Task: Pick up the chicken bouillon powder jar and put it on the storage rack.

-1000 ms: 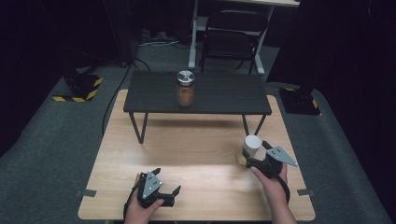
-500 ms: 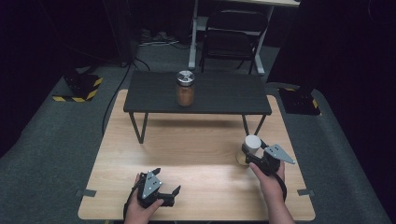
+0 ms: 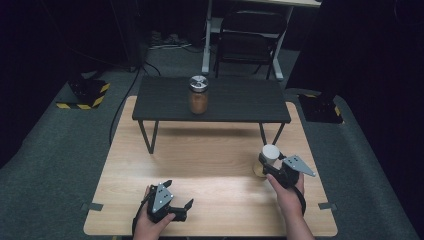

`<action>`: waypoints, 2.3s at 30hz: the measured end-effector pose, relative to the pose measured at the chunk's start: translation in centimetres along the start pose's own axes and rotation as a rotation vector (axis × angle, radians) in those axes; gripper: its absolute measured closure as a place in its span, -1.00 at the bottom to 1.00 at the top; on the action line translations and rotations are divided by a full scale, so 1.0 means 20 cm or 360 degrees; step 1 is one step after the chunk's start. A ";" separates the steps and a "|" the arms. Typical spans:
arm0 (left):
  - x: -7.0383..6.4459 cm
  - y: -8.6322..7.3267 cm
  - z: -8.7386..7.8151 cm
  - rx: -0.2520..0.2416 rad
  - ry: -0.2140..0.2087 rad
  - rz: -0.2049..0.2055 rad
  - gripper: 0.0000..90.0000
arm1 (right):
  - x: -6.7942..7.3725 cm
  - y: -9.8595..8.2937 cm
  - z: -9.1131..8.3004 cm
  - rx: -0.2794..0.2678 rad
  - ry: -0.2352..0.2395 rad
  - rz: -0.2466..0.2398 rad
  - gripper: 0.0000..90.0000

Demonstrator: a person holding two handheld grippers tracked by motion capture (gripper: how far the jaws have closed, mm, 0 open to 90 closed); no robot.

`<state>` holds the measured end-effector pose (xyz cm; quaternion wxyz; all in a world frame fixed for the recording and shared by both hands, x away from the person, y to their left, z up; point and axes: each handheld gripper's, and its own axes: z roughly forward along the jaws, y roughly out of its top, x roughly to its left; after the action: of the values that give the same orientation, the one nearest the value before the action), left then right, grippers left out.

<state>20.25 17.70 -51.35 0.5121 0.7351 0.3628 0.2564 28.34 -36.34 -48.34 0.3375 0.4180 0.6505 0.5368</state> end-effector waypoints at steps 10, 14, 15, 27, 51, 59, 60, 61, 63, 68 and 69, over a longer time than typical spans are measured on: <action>0.00 0.00 0.00 0.0000 -0.0002 -0.0001 -0.99 | 0.01 0.02 -0.01 0.0023 -0.0013 -0.0019 -0.26; 0.00 0.00 0.00 -0.0001 -0.0002 -0.0002 -0.99 | 0.02 0.03 -0.02 0.0023 -0.0010 -0.0024 -0.26; 0.00 0.00 0.00 -0.0001 -0.0002 -0.0002 -0.99 | 0.01 0.03 -0.02 0.0012 -0.0008 -0.0023 -0.26; 0.00 0.00 0.00 0.0000 -0.0001 0.0008 -0.99 | 0.05 0.08 -0.07 -0.0014 0.0046 -0.0043 -0.26; 0.00 0.00 0.00 -0.0002 -0.0012 0.0028 -0.99 | 0.18 0.25 -0.12 -0.0100 0.0170 -0.0055 -0.26; 0.00 -0.01 -0.01 -0.0007 -0.0013 0.0028 -0.99 | 0.22 0.35 -0.12 -0.0112 0.0173 -0.0073 -0.26; 0.00 -0.01 -0.01 -0.0008 -0.0016 0.0030 -0.99 | 0.22 0.36 -0.12 -0.0112 0.0169 -0.0073 -0.26; 0.00 -0.01 -0.01 -0.0007 -0.0016 0.0028 -0.99 | 0.22 0.37 -0.13 -0.0115 0.0169 -0.0070 -0.26; 0.00 -0.01 -0.01 -0.0006 -0.0016 0.0026 -0.99 | 0.22 0.38 -0.13 -0.0118 0.0168 -0.0064 -0.26; 0.00 0.00 -0.01 -0.0003 -0.0022 0.0029 -0.99 | 0.22 0.43 -0.13 -0.0130 0.0160 -0.0060 -0.26; 0.00 0.00 -0.01 -0.0004 -0.0022 0.0028 -0.99 | 0.22 0.45 -0.13 -0.0137 0.0158 -0.0055 -0.26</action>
<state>20.17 17.80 -51.38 0.5131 0.7394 0.3526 0.2563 25.74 -32.69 -39.05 0.3318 0.3648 0.6498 0.5784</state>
